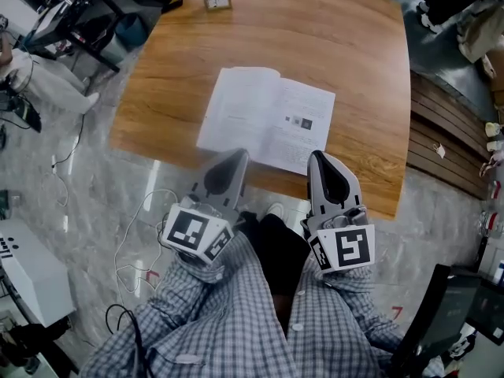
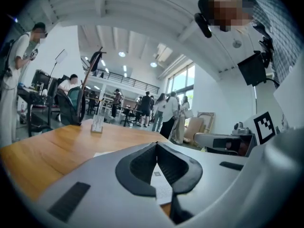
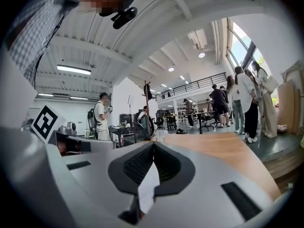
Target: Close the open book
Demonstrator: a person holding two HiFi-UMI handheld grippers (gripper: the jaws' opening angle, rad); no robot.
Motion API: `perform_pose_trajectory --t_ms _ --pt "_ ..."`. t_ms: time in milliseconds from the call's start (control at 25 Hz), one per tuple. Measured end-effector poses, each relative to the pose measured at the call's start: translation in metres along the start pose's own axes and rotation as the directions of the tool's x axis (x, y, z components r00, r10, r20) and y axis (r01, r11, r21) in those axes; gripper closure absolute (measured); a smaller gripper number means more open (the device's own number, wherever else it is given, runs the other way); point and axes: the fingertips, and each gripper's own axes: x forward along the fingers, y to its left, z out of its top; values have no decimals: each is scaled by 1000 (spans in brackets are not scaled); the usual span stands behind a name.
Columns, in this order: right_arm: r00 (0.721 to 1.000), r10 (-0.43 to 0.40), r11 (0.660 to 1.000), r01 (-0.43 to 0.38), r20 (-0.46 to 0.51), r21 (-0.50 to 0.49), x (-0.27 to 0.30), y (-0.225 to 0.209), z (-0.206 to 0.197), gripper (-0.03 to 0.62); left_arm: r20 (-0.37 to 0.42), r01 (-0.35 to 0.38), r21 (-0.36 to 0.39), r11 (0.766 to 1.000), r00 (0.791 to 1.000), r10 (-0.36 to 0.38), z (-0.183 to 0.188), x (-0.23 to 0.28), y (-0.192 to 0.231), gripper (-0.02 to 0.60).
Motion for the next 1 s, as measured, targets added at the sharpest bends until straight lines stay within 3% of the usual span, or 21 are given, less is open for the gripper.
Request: perform_pose_trajectory --t_ms 80,160,360,480,600,760,840,880,1000 --pt "1000 -5 1000 5 -4 8 -1 -3 -1 574 -20 -27 -113 993 999 25 -12 1 10 572" --pt "1000 -15 1000 15 -7 16 -2 -7 -4 574 -58 -61 -240 969 997 48 -29 2 20 571" --pt "999 -25 999 26 -35 28 2 -13 -14 574 -176 -145 -461 875 982 70 -79 4 36 571" --pt "998 -26 999 28 -57 33 6 -13 -20 574 -241 -190 -517 834 968 71 -104 4 43 569" --pt "996 -25 999 28 -80 35 10 -14 -27 574 -278 -231 -587 776 958 74 -124 4 51 569" --pt "993 -27 999 32 -112 40 17 -13 -40 574 -346 -304 -622 721 933 96 -152 3 66 566" --pt "991 -30 998 36 -127 43 20 -13 -46 574 -342 -309 -654 690 935 94 -159 5 71 523" --pt "990 -32 998 38 -134 44 22 -13 -49 574 -325 -302 -680 668 941 94 -161 7 74 476" --pt "987 -41 998 49 -155 50 25 -14 -58 574 -271 -271 -758 593 958 92 -164 12 78 429"
